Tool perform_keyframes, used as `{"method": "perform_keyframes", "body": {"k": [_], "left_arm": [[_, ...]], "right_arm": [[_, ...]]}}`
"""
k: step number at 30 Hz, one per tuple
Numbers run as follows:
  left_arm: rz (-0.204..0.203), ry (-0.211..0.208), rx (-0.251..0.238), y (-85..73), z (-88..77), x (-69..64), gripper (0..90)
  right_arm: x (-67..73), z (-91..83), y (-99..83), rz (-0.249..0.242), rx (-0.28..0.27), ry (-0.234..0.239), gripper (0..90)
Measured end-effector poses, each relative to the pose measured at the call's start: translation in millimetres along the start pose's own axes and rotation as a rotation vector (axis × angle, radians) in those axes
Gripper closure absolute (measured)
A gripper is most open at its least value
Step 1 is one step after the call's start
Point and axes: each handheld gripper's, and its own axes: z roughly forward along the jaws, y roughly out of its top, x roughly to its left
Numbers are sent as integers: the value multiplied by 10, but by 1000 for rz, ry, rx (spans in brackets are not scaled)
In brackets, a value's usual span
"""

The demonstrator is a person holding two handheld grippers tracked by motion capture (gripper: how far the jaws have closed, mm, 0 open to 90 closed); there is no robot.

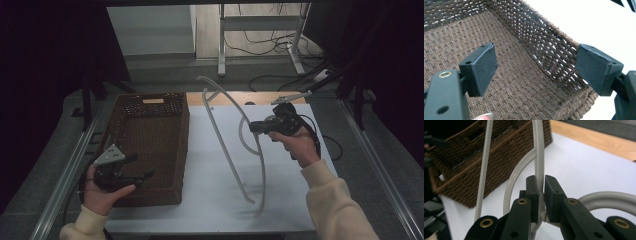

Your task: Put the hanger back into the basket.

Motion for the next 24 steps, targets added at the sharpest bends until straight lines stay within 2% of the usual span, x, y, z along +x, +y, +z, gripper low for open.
{"method": "perform_keyframes", "body": {"k": [6,14,18,19,24], "left_arm": [[-3,-7,-8,14,-17,-1,180],[-4,-14,-25,54,-63,-9,180],[11,-16,-42,125,-113,-40,179],[17,-18,-48,150,-127,-54,180],[59,-28,-64,292,-199,-140,181]], "right_arm": [[148,-21,-98,-25,34,68,818],[292,59,-189,-82,106,118,818],[363,148,-261,-89,138,140,819],[395,196,-301,-89,156,158,819],[460,265,-374,-99,181,185,819]]}}
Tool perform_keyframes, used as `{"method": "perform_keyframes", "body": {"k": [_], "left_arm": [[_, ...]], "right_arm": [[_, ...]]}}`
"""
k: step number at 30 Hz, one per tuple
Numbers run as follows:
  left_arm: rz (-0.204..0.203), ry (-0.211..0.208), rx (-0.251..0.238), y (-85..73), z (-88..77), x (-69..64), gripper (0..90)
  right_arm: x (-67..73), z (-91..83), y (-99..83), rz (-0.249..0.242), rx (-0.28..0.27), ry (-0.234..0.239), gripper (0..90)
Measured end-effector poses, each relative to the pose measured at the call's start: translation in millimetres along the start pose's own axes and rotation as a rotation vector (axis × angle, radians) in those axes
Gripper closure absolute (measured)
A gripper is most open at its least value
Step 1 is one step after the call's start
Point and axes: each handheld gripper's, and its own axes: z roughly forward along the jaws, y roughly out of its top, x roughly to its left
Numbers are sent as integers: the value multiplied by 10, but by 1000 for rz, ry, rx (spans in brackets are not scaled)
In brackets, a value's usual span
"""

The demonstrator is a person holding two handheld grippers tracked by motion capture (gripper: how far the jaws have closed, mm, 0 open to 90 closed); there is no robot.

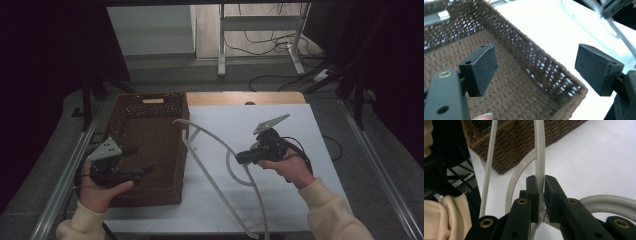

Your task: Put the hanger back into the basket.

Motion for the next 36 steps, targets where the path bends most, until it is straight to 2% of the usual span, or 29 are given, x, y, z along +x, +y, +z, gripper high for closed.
{"method": "perform_keyframes", "body": {"k": [8,13,16,18,21,23,28,30,35,36], "left_arm": [[89,-19,4,306,49,-134,190],[163,-34,34,595,172,-193,190],[188,-85,62,738,295,-209,199],[200,-131,100,816,398,-205,202],[226,-184,182,905,569,-206,208],[242,-199,215,938,635,-207,206],[250,-252,288,1028,802,-191,222],[269,-293,346,1055,878,-183,226],[323,-325,453,1042,1033,-235,261],[323,-325,453,1042,1033,-235,289]], "right_arm": [[63,203,-103,-7,41,45,820],[93,272,-111,-19,51,65,820],[110,297,-112,-27,57,74,820],[122,311,-114,-31,60,79,820],[145,322,-109,-43,71,83,820],[171,319,-98,-51,73,91,820],[215,296,-71,-70,76,93,820],[224,294,-65,-78,78,93,820],[258,306,-45,-95,93,99,820],[270,309,-39,-100,97,99,820]]}}
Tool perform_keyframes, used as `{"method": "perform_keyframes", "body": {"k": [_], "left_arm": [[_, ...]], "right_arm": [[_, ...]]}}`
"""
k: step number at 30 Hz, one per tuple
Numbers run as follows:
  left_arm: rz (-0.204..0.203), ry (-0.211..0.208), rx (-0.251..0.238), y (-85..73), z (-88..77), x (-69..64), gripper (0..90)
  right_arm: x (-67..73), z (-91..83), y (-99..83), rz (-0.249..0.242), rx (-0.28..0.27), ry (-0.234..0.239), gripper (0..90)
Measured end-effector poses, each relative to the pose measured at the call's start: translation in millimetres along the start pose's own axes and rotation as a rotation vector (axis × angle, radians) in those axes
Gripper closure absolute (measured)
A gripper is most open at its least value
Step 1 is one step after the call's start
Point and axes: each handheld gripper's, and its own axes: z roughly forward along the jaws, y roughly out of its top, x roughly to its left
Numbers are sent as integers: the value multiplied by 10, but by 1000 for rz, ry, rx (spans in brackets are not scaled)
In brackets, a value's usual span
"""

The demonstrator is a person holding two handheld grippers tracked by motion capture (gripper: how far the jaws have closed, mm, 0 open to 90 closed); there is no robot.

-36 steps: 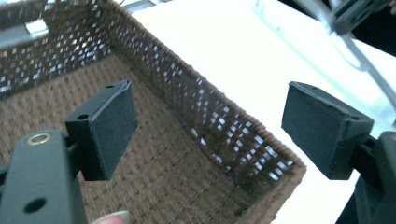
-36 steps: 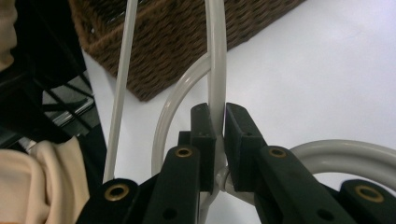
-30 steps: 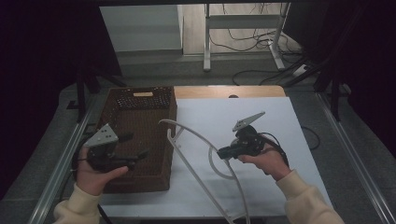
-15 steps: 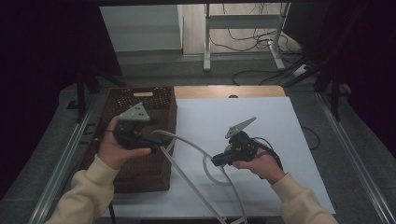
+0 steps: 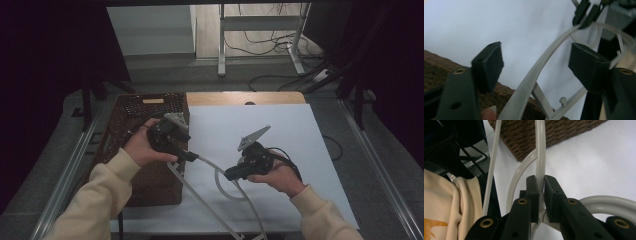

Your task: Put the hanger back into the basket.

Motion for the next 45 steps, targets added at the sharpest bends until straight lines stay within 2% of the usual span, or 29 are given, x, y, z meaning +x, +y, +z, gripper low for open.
{"method": "perform_keyframes", "body": {"k": [1,2,6,8,9,10,11,13,17,19,20,25,26,30,32,34,35,37,40,45], "left_arm": [[21,-29,40,15,42,5,321],[30,-47,60,22,67,1,348],[69,-97,132,58,147,-23,452],[101,-128,197,75,196,-58,521],[109,-131,217,79,214,-73,585],[115,-121,238,85,232,-97,612],[129,-112,268,94,243,-105,684],[144,-122,280,94,244,-117,727],[178,-159,265,74,204,-158,774],[181,-170,256,70,192,-166,802],[167,-187,230,61,175,-181,808],[160,-180,195,42,130,-177,810],[156,-162,186,36,121,-181,810],[117,-139,145,4,85,-166,811],[96,-124,120,-17,49,-145,811],[83,-104,99,-47,4,-112,812],[66,-98,80,-67,-26,-96,811],[39,-81,40,-110,-98,-62,811],[-5,-51,-8,-184,-210,-11,811],[-50,7,-69,-298,-349,16,811]], "right_arm": [[9,2,8,-4,5,2,820],[16,3,14,-9,7,3,820],[56,0,56,-39,21,10,820],[68,-5,77,-51,26,9,820],[78,-9,91,-52,29,13,820],[77,-12,98,-58,31,13,819],[81,-14,108,-62,33,19,819],[88,-20,120,-70,40,12,817],[82,-29,118,-68,39,14,809],[61,-42,113,-59,31,21,798],[53,-48,113,-52,30,26,793],[6,-74,127,-35,17,36,764],[0,-74,129,-37,15,35,748],[-20,-110,151,-18,-20,19,653],[-17,-170,169,-3,-65,12,524],[-14,-303,195,17,-148,-43,377],[-12,-359,201,25,-174,-66,340],[-8,-539,194,35,-264,-112,292],[21,-776,140,46,-357,-165,248],[42,-1035,-28,60,-415,-255,229]]}}
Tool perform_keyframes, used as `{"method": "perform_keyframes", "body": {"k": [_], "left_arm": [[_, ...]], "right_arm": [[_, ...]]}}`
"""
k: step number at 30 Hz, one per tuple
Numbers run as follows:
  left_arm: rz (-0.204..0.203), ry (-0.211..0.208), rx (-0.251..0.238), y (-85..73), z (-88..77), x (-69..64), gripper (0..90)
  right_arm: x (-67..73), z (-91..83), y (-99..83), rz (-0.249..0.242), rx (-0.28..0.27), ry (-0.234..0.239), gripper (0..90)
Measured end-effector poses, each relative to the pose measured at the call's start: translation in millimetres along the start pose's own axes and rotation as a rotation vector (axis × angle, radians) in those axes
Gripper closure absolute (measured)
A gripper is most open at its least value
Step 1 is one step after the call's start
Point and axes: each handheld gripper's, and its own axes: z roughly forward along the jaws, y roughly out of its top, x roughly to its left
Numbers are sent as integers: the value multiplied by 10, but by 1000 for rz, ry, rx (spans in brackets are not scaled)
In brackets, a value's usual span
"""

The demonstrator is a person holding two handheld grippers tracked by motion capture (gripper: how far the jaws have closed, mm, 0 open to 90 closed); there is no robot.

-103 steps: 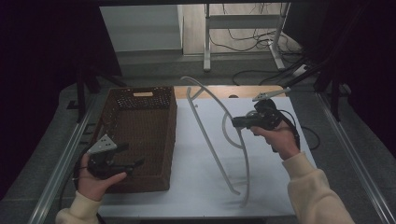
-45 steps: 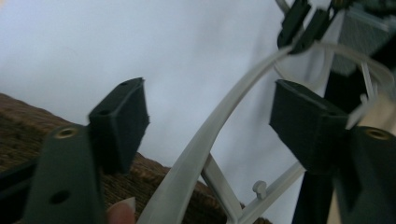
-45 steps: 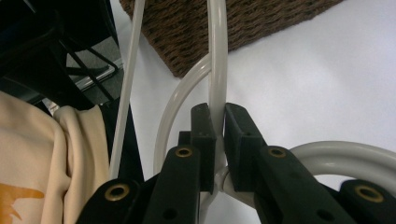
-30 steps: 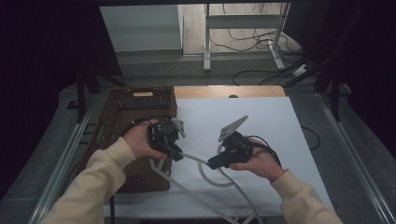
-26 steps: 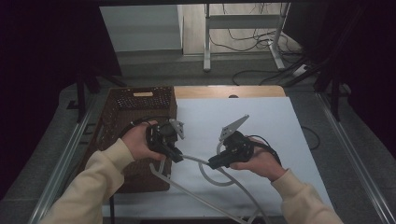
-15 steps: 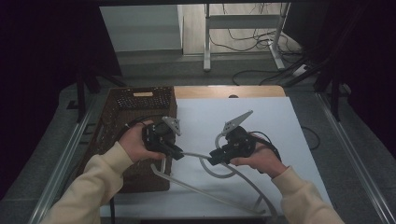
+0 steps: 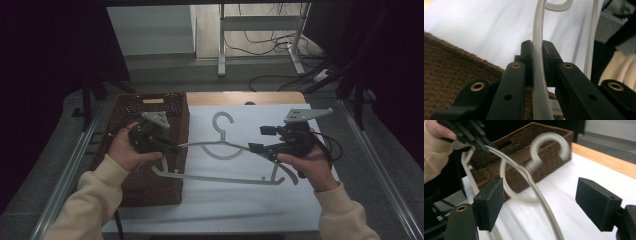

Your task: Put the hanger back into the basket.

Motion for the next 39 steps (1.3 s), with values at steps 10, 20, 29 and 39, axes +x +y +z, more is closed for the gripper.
{"method": "perform_keyframes", "body": {"k": [10,20,29,39], "left_arm": [[-83,65,-103,-194,-208,55,811],[-173,115,-179,-487,-371,140,811],[-225,166,-232,-769,-534,153,811],[-292,236,-285,-1043,-688,159,811]], "right_arm": [[-277,-281,-378,97,-34,-113,227],[-461,-268,-600,151,-37,-137,210],[-485,-182,-692,150,-29,-145,190],[-507,-80,-794,140,19,-169,178]]}}
